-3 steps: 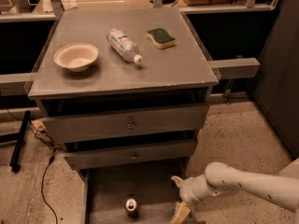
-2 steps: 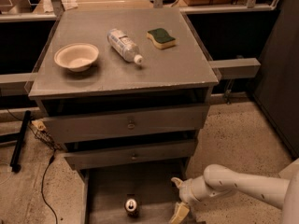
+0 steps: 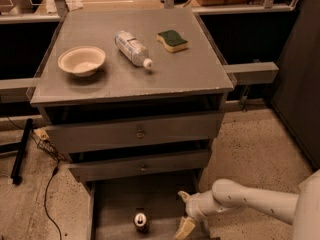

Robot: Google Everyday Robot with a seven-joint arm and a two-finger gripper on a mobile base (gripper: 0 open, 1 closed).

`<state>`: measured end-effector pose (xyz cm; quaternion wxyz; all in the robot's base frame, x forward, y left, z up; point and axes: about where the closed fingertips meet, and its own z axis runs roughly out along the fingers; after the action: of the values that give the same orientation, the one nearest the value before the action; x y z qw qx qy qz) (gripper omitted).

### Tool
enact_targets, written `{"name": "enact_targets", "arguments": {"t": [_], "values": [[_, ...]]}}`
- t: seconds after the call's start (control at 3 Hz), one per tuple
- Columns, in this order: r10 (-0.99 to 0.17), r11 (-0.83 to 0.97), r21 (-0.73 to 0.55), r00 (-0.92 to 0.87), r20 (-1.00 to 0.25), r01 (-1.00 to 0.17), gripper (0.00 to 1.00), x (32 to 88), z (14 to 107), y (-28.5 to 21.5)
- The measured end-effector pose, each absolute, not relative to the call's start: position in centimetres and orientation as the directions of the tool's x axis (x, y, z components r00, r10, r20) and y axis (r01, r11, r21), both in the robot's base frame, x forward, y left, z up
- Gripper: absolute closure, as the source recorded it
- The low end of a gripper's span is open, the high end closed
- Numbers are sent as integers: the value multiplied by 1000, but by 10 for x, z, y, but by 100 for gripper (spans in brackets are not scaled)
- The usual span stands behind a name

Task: Pick orange can from bottom drawer and place on counter

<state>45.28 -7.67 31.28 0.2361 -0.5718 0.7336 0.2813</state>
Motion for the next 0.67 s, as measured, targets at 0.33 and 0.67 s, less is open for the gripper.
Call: {"name": "enact_targets", "arguments": {"t": [0.33, 0.67], "values": [[-635, 228, 118, -239, -734, -967, 0, 487, 283, -37], [-634, 229, 119, -241, -735, -966, 0, 487, 282, -36]]}}
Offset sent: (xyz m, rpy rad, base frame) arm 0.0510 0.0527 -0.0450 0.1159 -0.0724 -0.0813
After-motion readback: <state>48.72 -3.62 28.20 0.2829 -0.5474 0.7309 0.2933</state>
